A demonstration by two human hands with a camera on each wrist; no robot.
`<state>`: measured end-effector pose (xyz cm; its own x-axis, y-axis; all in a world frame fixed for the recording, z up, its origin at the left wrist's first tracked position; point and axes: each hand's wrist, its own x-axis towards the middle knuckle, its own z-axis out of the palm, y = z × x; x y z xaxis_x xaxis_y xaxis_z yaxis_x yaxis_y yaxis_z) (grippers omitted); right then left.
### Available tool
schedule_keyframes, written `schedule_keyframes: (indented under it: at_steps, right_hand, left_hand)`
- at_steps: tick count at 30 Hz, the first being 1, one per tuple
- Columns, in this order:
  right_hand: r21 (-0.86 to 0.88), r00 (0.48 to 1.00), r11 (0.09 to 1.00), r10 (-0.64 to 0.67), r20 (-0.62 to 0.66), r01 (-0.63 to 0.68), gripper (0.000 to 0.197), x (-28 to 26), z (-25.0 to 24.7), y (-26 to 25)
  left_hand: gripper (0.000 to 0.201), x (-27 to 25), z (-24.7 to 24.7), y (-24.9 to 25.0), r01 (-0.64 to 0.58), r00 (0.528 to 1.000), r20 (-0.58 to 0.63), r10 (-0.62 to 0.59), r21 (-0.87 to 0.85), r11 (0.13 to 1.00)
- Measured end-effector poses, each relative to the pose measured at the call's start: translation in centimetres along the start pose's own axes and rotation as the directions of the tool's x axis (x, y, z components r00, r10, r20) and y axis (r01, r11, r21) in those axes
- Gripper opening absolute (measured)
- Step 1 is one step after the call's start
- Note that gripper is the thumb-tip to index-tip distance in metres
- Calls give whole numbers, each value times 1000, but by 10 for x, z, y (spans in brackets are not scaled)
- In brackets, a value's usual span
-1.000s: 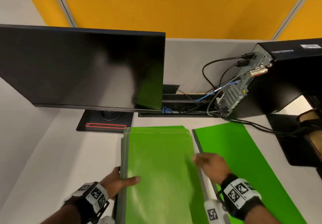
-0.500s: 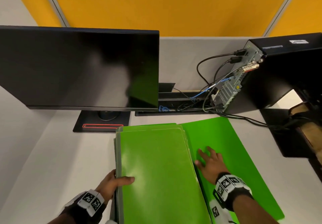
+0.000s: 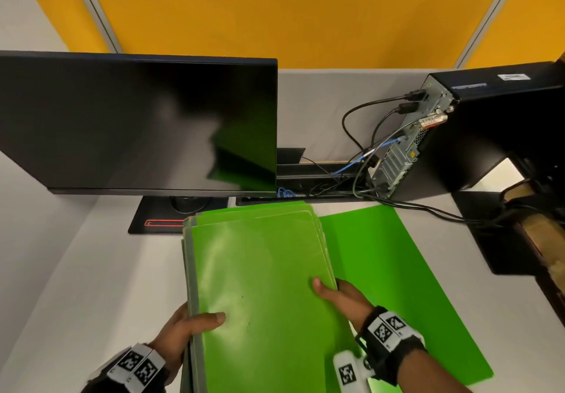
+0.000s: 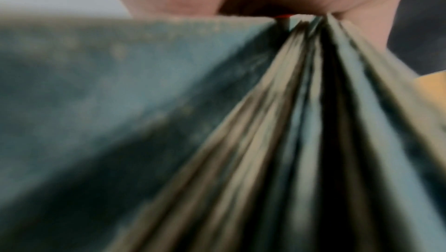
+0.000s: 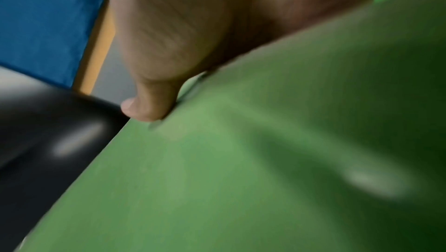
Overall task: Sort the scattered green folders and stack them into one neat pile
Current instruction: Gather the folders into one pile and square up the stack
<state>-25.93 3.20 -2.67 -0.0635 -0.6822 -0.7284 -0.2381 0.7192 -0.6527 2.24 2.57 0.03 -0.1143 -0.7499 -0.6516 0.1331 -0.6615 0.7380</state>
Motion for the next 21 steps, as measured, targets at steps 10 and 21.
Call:
schedule_keyframes:
  at_steps: [10,21]
  right_hand:
    - [225,994,974,-13,-105,36,142,6,-38,-1]
    - [200,967,980,71,-244,-21,113,-13,-124,36]
  left_hand:
    - [119,26,13,-2,6,997,74,-17,141,990]
    - [76,37,94,-32,109,977,167,-134,150,983]
